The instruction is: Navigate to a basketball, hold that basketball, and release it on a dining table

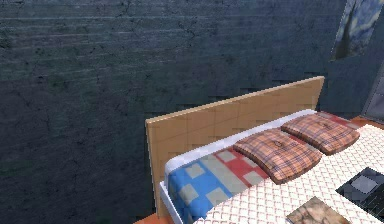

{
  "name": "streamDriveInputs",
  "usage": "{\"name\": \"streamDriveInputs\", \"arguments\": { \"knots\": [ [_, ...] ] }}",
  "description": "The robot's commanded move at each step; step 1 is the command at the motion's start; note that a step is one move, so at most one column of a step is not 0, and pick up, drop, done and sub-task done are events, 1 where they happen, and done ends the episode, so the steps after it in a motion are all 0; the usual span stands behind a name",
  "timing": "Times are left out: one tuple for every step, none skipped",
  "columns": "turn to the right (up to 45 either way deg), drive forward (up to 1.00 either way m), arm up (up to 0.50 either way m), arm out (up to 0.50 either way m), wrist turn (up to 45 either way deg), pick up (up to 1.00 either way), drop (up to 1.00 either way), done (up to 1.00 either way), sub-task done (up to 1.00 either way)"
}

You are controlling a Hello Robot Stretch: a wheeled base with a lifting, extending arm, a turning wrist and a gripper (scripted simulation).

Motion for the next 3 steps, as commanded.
{"name": "streamDriveInputs", "arguments": {
  "knots": [
    [0.0,0.00,0.00,0.00,21.0,0.00,0.00,0.00,0.00],
    [0.0,0.00,-0.30,0.00,0.0,0.00,0.00,0.00,0.00],
    [0.0,0.00,0.00,0.00,0.0,1.00,0.00,0.00,0.00]
  ]
}}
